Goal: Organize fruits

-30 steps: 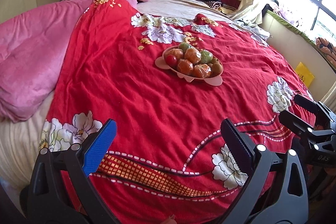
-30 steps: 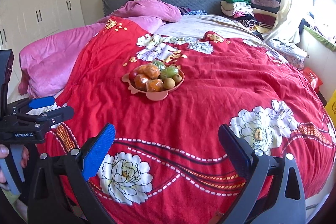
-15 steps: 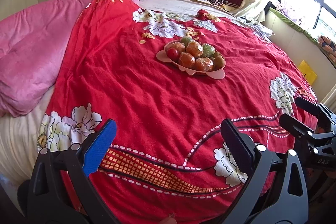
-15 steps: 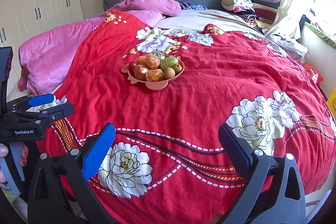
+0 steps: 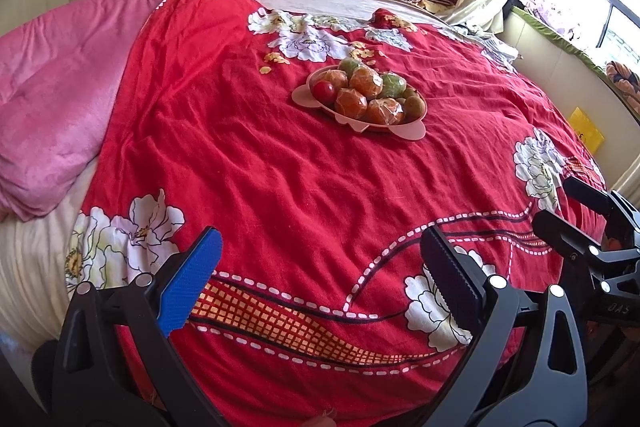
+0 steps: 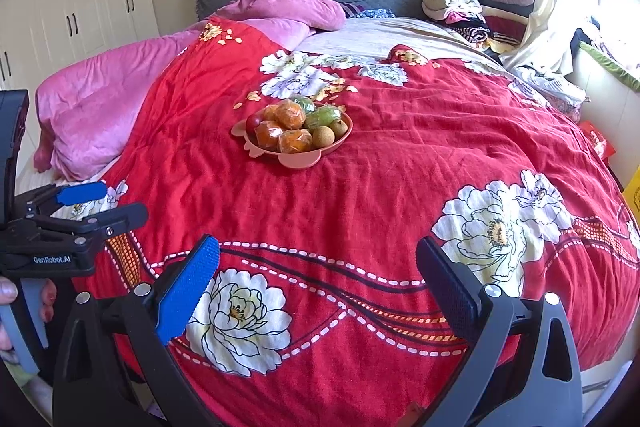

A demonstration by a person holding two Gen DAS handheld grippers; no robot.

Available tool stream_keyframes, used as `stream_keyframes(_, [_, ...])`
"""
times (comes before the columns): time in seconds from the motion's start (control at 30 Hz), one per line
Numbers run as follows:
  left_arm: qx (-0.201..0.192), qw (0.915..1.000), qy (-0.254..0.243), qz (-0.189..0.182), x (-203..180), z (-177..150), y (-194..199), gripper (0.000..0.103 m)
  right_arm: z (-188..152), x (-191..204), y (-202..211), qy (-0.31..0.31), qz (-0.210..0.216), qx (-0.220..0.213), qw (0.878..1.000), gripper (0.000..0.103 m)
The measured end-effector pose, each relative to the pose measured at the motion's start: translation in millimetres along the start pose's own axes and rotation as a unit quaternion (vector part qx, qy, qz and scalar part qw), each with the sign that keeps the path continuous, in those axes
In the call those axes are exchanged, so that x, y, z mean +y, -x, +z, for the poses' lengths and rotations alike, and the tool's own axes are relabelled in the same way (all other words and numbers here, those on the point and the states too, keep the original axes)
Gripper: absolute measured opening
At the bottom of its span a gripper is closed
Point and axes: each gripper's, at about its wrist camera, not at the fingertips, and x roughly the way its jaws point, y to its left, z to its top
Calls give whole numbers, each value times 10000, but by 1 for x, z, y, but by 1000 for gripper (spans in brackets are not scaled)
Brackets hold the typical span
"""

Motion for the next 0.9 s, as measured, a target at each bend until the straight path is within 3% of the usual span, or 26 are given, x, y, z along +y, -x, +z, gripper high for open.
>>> stream_keyframes(0.9, [-28, 10000, -40, 34, -2, 1, 5, 93, -1, 0, 2, 13, -27, -12, 10000, 98])
